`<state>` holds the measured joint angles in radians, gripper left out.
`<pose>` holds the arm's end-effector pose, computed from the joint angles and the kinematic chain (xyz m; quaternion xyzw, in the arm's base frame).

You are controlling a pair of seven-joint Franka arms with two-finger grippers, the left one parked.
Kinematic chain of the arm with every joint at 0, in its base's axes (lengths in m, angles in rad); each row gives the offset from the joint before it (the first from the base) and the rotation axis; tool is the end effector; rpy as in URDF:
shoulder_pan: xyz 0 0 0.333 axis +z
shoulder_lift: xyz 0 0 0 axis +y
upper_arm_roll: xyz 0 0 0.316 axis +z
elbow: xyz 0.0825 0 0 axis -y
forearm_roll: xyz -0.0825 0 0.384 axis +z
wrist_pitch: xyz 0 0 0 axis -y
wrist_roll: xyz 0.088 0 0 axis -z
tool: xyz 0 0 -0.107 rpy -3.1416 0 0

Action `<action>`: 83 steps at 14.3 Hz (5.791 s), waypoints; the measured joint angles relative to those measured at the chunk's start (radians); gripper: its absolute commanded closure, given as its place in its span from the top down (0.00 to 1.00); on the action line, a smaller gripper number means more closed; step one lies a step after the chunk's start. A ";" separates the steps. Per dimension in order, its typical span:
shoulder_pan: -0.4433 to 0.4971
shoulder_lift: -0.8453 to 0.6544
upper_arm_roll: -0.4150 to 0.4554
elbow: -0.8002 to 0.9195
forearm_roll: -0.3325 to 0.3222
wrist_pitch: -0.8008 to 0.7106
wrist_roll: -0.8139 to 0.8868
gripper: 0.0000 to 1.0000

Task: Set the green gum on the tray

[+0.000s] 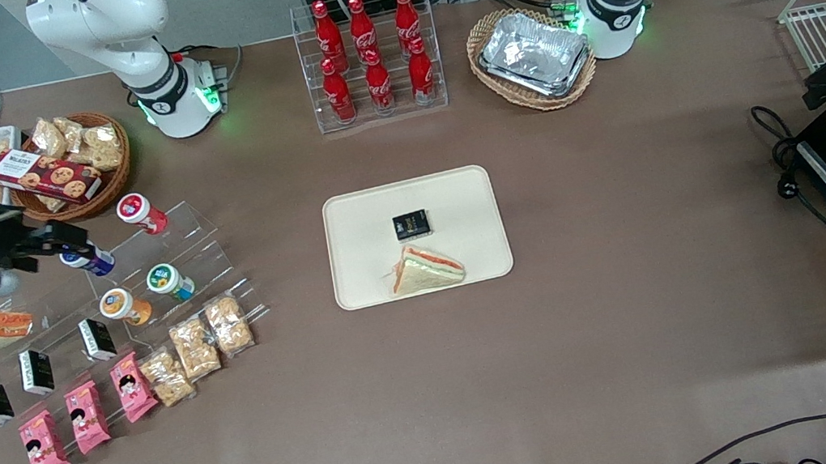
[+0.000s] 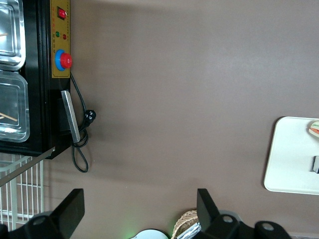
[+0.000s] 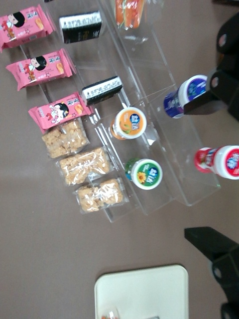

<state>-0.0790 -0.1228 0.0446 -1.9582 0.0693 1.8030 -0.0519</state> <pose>0.5199 -0.0112 0.5262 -0.9994 0.0000 0.0149 0.0315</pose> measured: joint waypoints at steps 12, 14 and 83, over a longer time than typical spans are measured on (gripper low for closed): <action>0.039 0.076 0.000 -0.376 0.001 0.509 0.004 1.00; 0.054 0.099 0.000 -0.385 0.001 0.536 0.005 1.00; 0.271 0.058 -0.081 -0.062 0.060 0.130 0.230 1.00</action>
<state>0.1918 -0.0649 -0.0366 -2.0206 0.1296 1.9329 0.1779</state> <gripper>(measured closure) 0.004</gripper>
